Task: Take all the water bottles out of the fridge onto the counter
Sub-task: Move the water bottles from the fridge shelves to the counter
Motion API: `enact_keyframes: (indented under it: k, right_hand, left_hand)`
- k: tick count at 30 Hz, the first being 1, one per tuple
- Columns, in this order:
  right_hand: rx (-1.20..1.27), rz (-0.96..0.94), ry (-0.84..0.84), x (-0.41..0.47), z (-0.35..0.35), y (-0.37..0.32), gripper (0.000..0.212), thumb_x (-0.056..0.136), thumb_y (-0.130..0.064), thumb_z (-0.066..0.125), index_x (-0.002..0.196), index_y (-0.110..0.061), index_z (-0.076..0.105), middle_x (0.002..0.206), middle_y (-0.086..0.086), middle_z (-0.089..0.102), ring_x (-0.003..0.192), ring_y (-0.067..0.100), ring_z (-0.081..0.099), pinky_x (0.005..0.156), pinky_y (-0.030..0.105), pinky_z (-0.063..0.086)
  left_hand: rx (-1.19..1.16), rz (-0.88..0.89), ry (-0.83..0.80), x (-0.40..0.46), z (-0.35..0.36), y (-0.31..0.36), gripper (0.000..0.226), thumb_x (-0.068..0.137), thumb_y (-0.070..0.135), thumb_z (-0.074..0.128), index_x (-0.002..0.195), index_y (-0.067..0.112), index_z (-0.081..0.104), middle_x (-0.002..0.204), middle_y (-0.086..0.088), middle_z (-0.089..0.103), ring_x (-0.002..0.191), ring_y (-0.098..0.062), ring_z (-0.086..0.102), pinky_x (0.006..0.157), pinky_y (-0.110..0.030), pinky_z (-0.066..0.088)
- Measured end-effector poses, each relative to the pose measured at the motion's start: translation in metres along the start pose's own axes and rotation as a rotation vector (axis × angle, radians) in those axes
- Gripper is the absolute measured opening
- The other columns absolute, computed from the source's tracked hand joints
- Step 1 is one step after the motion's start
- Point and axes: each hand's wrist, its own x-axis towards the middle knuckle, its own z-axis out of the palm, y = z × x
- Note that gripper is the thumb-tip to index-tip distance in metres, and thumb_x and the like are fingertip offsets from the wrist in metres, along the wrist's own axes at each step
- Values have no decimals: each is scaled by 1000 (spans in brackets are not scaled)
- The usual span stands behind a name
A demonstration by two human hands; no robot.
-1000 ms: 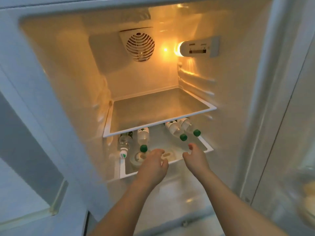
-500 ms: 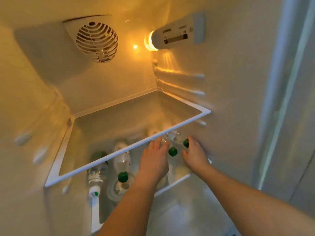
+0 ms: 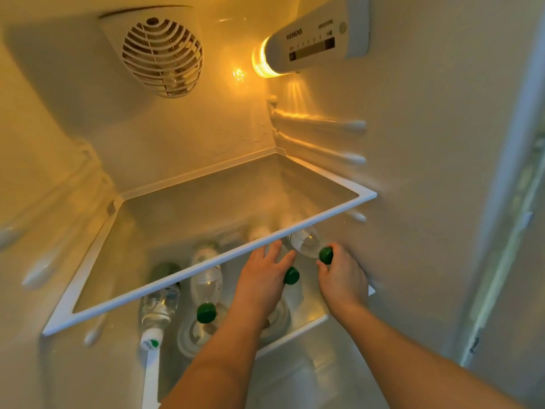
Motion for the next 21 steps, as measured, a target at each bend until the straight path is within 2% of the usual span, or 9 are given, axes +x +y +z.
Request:
enact_keyframes:
  k: [4, 7, 9, 11, 13, 15, 18, 19, 21]
  right_hand:
    - [72, -70, -19, -4, 2, 3, 33, 90, -25, 62, 120, -15, 53, 111, 4, 60, 108, 24, 55, 93, 38, 44]
    - [211, -79, 3, -13, -4, 0, 30, 88, -17, 65, 115, -10, 54, 108, 6, 57, 104, 25, 50, 90, 37, 41]
    - [283, -93, 51, -24, -11, -1, 28, 86, -15, 67, 110, -10, 54, 105, 4, 51, 100, 24, 48, 88, 38, 42]
    - [364, -126, 80, -39, -19, -3, 29, 87, -18, 67, 111, -13, 50, 107, 0, 47, 100, 20, 48, 90, 40, 44]
    - [480, -129, 68, -51, -30, -11, 38, 91, -25, 62, 123, -16, 44, 119, -2, 46, 111, 15, 47, 97, 34, 43]
    - [612, -76, 59, -55, -47, -27, 46, 94, -33, 57, 133, -18, 39, 128, -4, 47, 119, 8, 46, 99, 26, 40]
    - [788, -52, 99, -57, -73, -52, 38, 95, -34, 55, 124, -20, 38, 115, -6, 52, 103, 0, 51, 86, 11, 39]
    - [833, -59, 115, -58, -80, -58, 35, 94, -33, 56, 121, -21, 36, 109, -8, 52, 97, -4, 52, 82, 8, 38]
    - [906, -76, 150, -59, -89, -65, 35, 94, -30, 58, 119, -21, 35, 106, -13, 49, 98, -12, 49, 83, 5, 38]
  left_hand:
    - [-49, -12, -31, -28, -6, -2, 58, 96, 20, 51, 146, 35, 28, 160, -3, 9, 147, -30, 7, 114, -38, 27]
    - [-81, -28, -36, -50, -21, -3, 54, 97, 33, 50, 145, 38, 27, 159, -4, 10, 144, -30, 7, 111, -38, 31]
    - [-139, -51, 25, -66, -27, -2, 52, 95, 37, 52, 142, 39, 31, 155, -5, 15, 143, -29, 11, 108, -40, 37]
    - [-252, -57, 135, -81, -37, 0, 48, 89, 41, 58, 134, 34, 41, 149, -5, 28, 139, -28, 24, 99, -43, 47]
    - [-345, -65, 207, -92, -48, 1, 45, 86, 51, 59, 123, 30, 45, 145, -2, 40, 134, -27, 38, 92, -42, 53]
    - [-432, -135, 268, -102, -64, 6, 47, 85, 59, 55, 119, 29, 45, 138, 2, 51, 127, -23, 48, 90, -32, 49]
    - [-543, -269, 334, -116, -93, 14, 47, 87, 56, 59, 124, 27, 52, 117, 12, 54, 108, -16, 55, 76, -23, 38]
    - [-564, -303, 336, -120, -101, 17, 48, 88, 56, 58, 126, 27, 53, 114, 16, 50, 105, -14, 55, 74, -23, 36]
    - [-610, -340, 362, -126, -113, 21, 50, 87, 57, 58, 128, 27, 55, 114, 18, 50, 107, -11, 54, 76, -22, 36]
